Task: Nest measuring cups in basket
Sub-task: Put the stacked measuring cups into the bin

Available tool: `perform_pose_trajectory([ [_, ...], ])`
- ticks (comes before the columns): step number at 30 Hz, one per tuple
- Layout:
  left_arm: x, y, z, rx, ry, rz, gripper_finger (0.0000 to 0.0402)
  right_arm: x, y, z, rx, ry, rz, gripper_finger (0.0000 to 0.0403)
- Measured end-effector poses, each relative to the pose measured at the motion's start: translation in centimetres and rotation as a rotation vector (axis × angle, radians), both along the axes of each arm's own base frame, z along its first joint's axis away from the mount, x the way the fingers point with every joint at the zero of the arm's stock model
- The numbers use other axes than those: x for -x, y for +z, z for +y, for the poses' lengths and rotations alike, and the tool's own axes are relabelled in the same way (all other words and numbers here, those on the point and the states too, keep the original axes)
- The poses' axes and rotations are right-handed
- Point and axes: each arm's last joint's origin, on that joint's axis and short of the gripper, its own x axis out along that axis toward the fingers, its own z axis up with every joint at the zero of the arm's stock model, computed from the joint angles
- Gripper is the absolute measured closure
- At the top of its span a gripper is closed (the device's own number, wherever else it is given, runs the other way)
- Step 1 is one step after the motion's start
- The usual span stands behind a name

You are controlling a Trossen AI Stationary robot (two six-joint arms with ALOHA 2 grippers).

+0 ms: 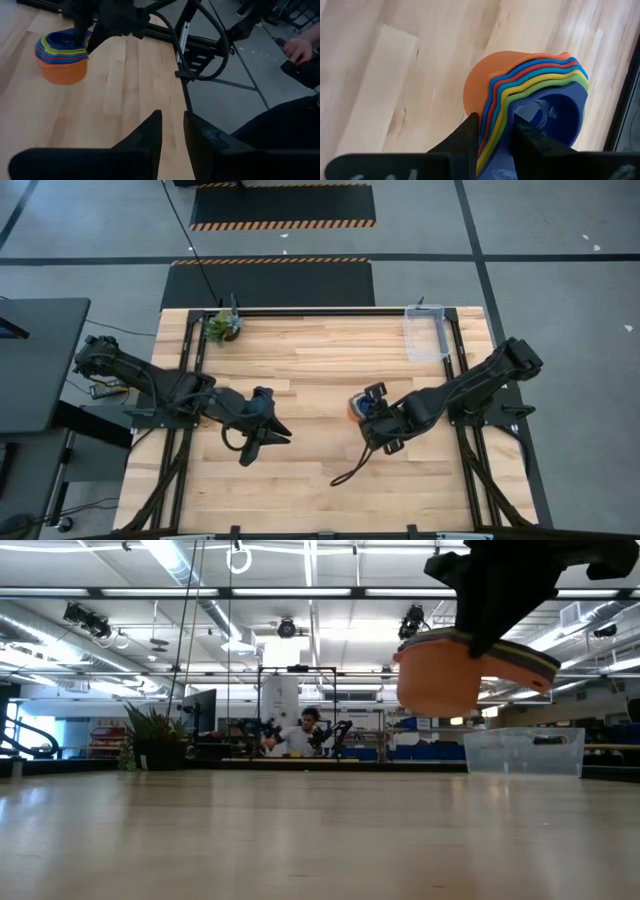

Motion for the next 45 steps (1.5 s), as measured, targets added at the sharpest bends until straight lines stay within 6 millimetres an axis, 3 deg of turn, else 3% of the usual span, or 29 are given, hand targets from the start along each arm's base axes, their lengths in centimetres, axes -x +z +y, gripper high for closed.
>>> perform_pose_trajectory([
  [11, 0.0, -0.1, 0.2, -0.002, 0.007, 0.006, 0.0315, 1.3, 0.5, -1.1, 0.012, -0.086, 0.072, 0.0309],
  [24, 0.1, -1.6, 2.3, 0.067, 0.176, 0.212, 0.0315, 1.1, 0.5, -1.9, 0.005, -0.134, 0.077, 0.0309],
  [36, -0.1, -1.7, 3.5, 0.092, 0.242, 0.233, 0.0315, 0.6, 0.4, -4.4, -0.009, -0.246, 0.097, 0.0314],
  [45, 0.0, -1.8, 3.5, 0.086, 0.240, 0.241, 0.0315, 0.2, 0.4, -5.7, -0.039, -0.247, 0.114, 0.0341],
])
